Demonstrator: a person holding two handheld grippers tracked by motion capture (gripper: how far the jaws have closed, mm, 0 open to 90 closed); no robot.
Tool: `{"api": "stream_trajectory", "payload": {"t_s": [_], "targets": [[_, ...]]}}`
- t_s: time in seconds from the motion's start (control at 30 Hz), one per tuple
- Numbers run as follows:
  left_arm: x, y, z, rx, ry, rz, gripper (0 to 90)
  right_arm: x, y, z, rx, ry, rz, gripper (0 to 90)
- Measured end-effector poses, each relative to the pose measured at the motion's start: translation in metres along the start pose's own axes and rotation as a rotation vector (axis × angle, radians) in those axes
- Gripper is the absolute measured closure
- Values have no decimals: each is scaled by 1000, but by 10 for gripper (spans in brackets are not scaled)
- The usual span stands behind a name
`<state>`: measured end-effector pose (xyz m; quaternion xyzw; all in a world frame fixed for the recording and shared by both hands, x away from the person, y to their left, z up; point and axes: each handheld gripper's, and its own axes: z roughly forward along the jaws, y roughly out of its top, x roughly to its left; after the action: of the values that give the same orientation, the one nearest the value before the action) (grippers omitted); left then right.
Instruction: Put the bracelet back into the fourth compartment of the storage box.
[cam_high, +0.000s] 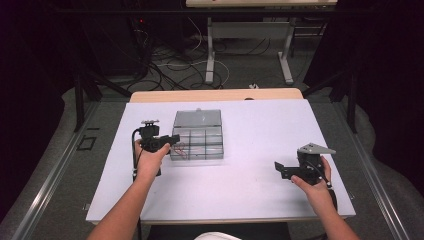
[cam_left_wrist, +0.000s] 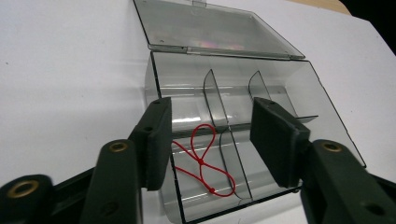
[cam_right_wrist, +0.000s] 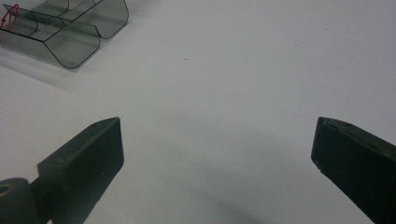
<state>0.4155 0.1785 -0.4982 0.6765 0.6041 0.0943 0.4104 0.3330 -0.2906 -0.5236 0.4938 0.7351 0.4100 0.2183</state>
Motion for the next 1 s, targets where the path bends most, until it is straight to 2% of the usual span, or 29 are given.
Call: {"api": "stream_trajectory", "payload": {"t_s": [0.03,0.07,0.1,0.13,0.17,0.2,0.23,0.43,0.6,0.97,1.0], "targets": [[0,-1,0,-16,1,4,462,0,0,0,0,-1,0,18],[0,0,-1,-4,-7,13,456,0,0,0,0,0,0,18],[-1,-1,-1,-22,-5,15,450,0,0,0,0,-1,0,18],[0,-1,-2,-15,-12,27,437,0,0,0,-1,-1,-4,18],[-1,-2,-2,-33,-6,31,421,0,0,0,-1,-1,-3,18],[-1,-2,-3,-23,-14,43,409,0,0,0,-1,-1,-3,18],[-1,-3,-3,-36,-10,47,401,0,0,0,-1,-1,-4,18],[-2,-5,-7,-45,-30,106,354,0,0,0,-1,-2,-7,18],[-3,-7,-12,-62,-29,173,336,0,0,0,-1,-2,-5,18],[-5,-8,-28,-109,-29,272,319,-1,0,0,-2,-2,-10,18],[-5,-8,-31,-97,-36,274,317,0,0,-1,-2,-1,-5,18]]}}
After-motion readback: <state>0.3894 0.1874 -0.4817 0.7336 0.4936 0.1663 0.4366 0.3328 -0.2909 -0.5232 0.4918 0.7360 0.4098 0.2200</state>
